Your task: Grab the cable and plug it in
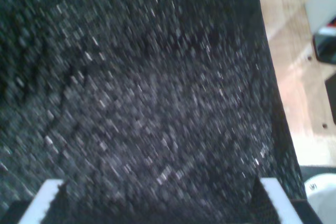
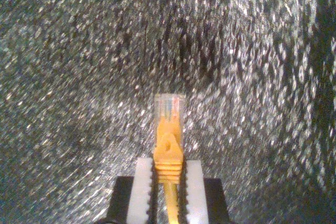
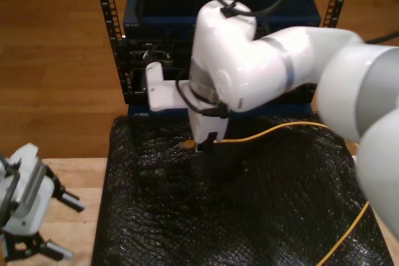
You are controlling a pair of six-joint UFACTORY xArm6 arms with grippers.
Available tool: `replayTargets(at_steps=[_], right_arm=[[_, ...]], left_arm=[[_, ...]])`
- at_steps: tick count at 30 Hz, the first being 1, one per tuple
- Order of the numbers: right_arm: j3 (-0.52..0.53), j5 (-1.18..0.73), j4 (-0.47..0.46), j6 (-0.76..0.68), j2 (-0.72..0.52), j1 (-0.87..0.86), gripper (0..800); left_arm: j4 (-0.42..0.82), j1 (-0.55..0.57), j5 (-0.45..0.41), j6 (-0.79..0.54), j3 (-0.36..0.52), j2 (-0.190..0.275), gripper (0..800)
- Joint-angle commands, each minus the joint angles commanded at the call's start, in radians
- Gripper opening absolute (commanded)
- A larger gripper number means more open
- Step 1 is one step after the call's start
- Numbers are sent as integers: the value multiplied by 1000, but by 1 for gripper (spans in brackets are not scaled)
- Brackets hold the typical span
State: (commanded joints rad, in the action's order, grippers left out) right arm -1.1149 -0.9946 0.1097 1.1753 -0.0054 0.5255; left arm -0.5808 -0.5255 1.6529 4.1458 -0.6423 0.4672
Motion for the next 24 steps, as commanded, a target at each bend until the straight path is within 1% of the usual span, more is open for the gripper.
replayTargets(at_steps=[5, 8, 11, 14, 18, 21, 24], right_arm=[[28, -38, 68, 46, -69, -52, 4], [35, -77, 106, 69, -115, -72, 4], [41, -118, 138, 69, -144, -110, 4], [41, -141, 161, 71, -167, -118, 4], [46, -158, 164, 69, -207, -143, 4], [61, -158, 167, 69, -232, -153, 3], [63, -161, 190, 71, -255, -163, 4]], left_arm=[[-100, 75, 12, 63, -31, 0, 800], [-155, 101, 11, 89, -43, -3, 800], [-218, 127, 3, 114, -46, -6, 800], [-276, 178, -2, 130, -54, -9, 800], [-334, 253, -32, 137, -54, -23, 800], [-356, 295, -72, 141, -54, -31, 800], [-379, 334, -109, 152, -55, -41, 800]])
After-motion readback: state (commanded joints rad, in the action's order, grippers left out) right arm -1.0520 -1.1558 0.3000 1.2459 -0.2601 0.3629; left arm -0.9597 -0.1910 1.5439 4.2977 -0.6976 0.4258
